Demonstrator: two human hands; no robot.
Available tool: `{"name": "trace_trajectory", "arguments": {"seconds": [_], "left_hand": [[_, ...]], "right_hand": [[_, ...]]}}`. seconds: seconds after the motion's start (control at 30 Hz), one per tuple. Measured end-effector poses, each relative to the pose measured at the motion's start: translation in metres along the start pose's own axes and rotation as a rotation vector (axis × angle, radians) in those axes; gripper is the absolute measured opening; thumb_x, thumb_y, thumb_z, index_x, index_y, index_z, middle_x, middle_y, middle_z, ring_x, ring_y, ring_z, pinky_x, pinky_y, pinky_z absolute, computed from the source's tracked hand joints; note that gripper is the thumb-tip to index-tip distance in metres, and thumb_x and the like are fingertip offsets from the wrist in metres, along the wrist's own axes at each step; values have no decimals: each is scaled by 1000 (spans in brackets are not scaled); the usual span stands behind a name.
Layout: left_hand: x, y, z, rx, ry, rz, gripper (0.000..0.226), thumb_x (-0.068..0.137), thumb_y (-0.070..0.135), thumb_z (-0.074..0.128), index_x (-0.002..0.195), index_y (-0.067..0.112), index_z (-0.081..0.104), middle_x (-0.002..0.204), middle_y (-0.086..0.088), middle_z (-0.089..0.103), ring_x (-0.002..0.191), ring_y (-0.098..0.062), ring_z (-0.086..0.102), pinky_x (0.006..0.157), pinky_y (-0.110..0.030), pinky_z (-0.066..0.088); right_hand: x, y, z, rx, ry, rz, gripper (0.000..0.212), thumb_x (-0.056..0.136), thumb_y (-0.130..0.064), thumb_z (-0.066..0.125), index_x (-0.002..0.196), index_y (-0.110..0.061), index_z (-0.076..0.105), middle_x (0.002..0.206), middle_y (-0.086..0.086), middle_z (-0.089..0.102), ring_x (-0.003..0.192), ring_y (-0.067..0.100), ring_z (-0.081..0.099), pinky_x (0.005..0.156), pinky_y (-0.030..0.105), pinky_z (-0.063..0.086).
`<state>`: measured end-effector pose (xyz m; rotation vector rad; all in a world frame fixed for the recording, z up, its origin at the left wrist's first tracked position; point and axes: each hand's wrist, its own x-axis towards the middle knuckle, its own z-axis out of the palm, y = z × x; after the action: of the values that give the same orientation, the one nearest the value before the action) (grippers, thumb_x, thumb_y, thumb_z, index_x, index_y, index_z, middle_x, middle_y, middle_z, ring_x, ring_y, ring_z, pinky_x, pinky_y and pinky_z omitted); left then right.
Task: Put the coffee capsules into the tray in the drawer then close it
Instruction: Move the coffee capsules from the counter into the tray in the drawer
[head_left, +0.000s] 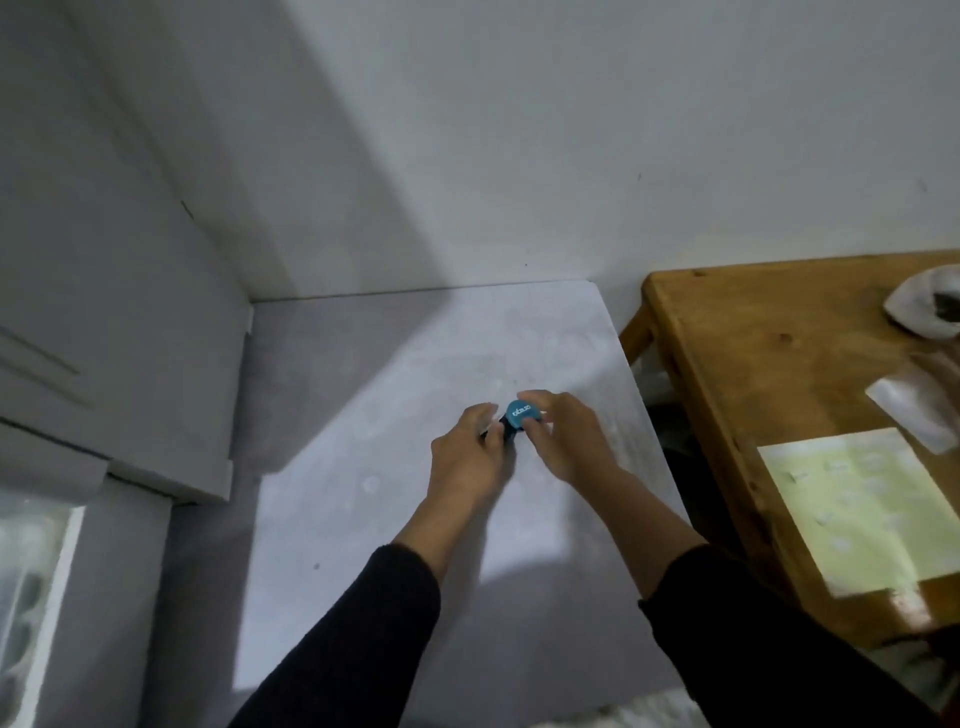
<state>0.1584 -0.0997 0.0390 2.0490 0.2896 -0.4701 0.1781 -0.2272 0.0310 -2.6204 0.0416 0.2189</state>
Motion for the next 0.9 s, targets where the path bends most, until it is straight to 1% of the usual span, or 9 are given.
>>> {"name": "trace_trajectory", "arguments": {"seconds": [0.1, 0.3, 0.37, 0.47, 0.53, 0.6, 0.67, 0.83, 0.9], "left_hand": [[13, 2, 3, 3, 21, 19, 28, 95, 30, 42, 115, 26, 61, 115, 5, 66, 107, -10, 56, 77, -3, 25], [26, 5, 3, -122, 106, -36, 18, 90, 26, 54, 97, 25, 71, 87, 14, 65, 73, 5, 55, 66, 6, 34], [28, 2, 4, -188, 141, -59, 14, 87, 21, 59, 89, 25, 73, 83, 15, 67, 71, 11, 55, 66, 9, 35], [27, -3, 6, -238, 172, -74, 17, 84, 13, 62, 86, 24, 74, 83, 12, 68, 73, 9, 58, 65, 9, 35], [25, -5, 6, -260, 189, -92, 18, 84, 12, 63, 88, 25, 74, 84, 12, 68, 73, 7, 58, 66, 6, 38], [20, -7, 6, -291, 196, -115, 17, 84, 13, 63, 90, 25, 74, 89, 9, 70, 77, 2, 59, 70, -3, 41], [16, -8, 6, -331, 202, -139, 19, 85, 14, 61, 93, 25, 74, 93, 6, 72, 80, -2, 59, 75, -11, 42], [1, -4, -5, -448, 229, -123, 22, 84, 11, 58, 89, 27, 73, 92, 9, 71, 74, 5, 58, 60, 2, 43], [-12, -2, -12, -505, 242, -62, 27, 84, 9, 58, 81, 32, 72, 93, 9, 72, 78, 2, 61, 68, -2, 46]], "right_hand": [[13, 7, 6, 31, -13, 10, 32, 91, -18, 54, 122, -15, 58, 120, 11, 63, 110, 23, 56, 96, 26, 40], [19, 17, 12, 123, 35, 46, 26, 86, -18, 61, 112, -16, 67, 112, 7, 68, 103, 22, 60, 84, 16, 37], [17, 18, 15, 166, 61, 72, 24, 85, -15, 63, 108, -19, 69, 107, 6, 69, 99, 20, 61, 81, 17, 40], [11, 20, 17, 240, 115, 99, 23, 82, -12, 63, 99, -25, 72, 97, 1, 70, 90, 13, 60, 71, 14, 38], [5, 20, 17, 321, 140, 144, 21, 81, -9, 63, 93, -22, 74, 94, 2, 69, 84, 12, 61, 74, 19, 45], [-1, 20, 15, 394, 133, 195, 19, 82, -7, 61, 90, -19, 74, 92, 5, 69, 77, 14, 63, 74, 25, 53], [-6, 18, 10, 509, 114, 260, 16, 85, -4, 59, 88, -11, 73, 89, 9, 71, 71, 15, 64, 69, 21, 56], [-23, 2, -6, 703, 134, 350, 13, 86, -1, 58, 89, -6, 70, 80, 6, 67, 64, 8, 61, 58, 9, 52], [-36, -9, -14, 766, 159, 350, 13, 86, 0, 58, 89, -6, 70, 78, 3, 65, 65, 7, 61, 58, 10, 52]]}}
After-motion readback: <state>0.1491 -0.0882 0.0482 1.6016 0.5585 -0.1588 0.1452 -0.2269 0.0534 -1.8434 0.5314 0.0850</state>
